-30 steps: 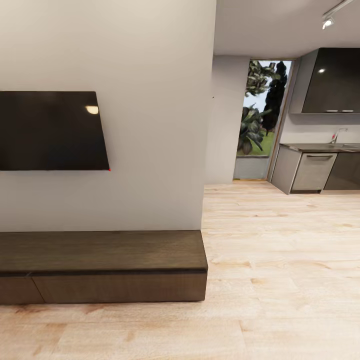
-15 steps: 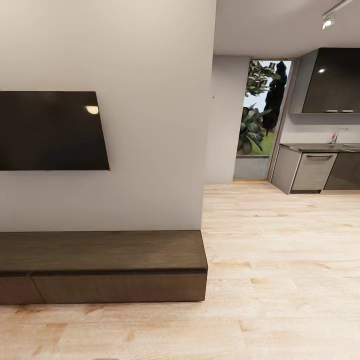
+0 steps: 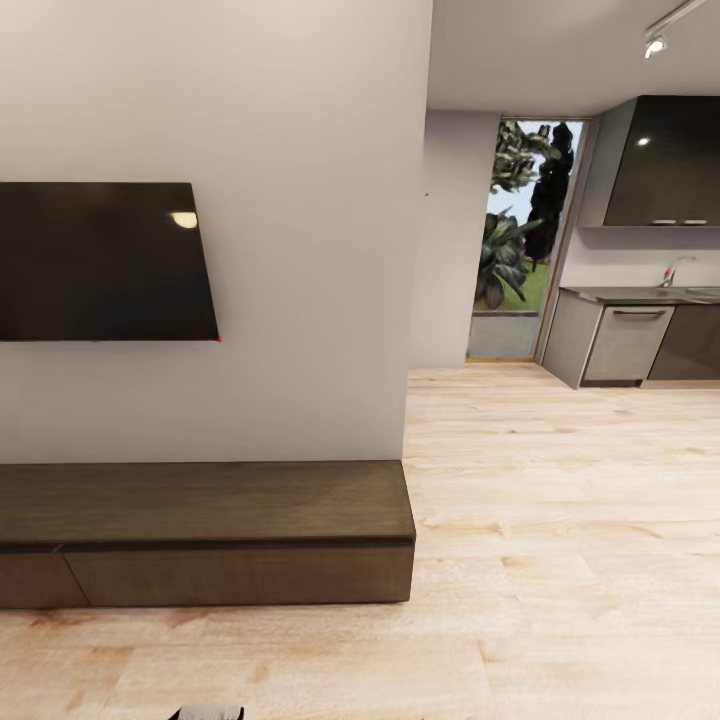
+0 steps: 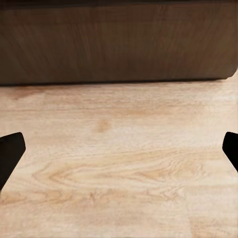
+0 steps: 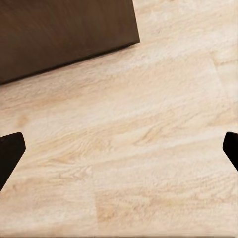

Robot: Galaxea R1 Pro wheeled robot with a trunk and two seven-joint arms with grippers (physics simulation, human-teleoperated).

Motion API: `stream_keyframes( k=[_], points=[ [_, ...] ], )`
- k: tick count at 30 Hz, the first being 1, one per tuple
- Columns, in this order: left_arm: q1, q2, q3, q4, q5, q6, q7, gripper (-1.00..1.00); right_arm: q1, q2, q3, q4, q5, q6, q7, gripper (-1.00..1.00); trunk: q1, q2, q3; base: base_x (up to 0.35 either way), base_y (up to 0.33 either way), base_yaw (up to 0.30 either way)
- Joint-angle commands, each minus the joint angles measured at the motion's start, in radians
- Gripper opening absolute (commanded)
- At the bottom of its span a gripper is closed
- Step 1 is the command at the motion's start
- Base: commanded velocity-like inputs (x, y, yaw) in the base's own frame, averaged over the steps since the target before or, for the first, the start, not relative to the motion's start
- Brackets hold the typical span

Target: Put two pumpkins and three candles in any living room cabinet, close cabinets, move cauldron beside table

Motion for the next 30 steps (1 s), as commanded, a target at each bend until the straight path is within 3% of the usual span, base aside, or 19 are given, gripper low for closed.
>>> stream_keyframes(
  k=[1, 15, 22, 30],
  points=[
    [0.0, 0.0, 0.0, -0.003, 0.0, -0.003, 0.0, 1.0, -0.001, -0.002, 0.0, 0.006, -0.008, -0.004, -0.001, 1.0, 0.0, 0.0, -0.001, 0.03, 0.01, 0.0],
    [0.0, -0.001, 0.002, -0.002, 0.01, -0.001, 0.001, 1.0, -0.002, -0.005, 0.001, 0.016, -0.002, -0.007, 0.001, 1.0, 0.0, 0.0, -0.001, 0.12, 0.074, 0.0],
    [0.001, -0.001, 0.002, 0.007, 0.042, -0.009, 0.002, 1.0, -0.002, -0.006, 0.002, 0.017, 0.0, -0.01, 0.002, 1.0, 0.0, 0.0, -0.001, 0.106, 0.029, 0.0],
    [0.002, -0.001, 0.001, 0.01, 0.049, -0.017, 0.001, 1.0, -0.002, -0.007, 0.002, 0.017, 0.0, -0.011, 0.003, 1.0, 0.0, 0.0, -0.001, 0.136, 0.01, 0.0]
  ],
)
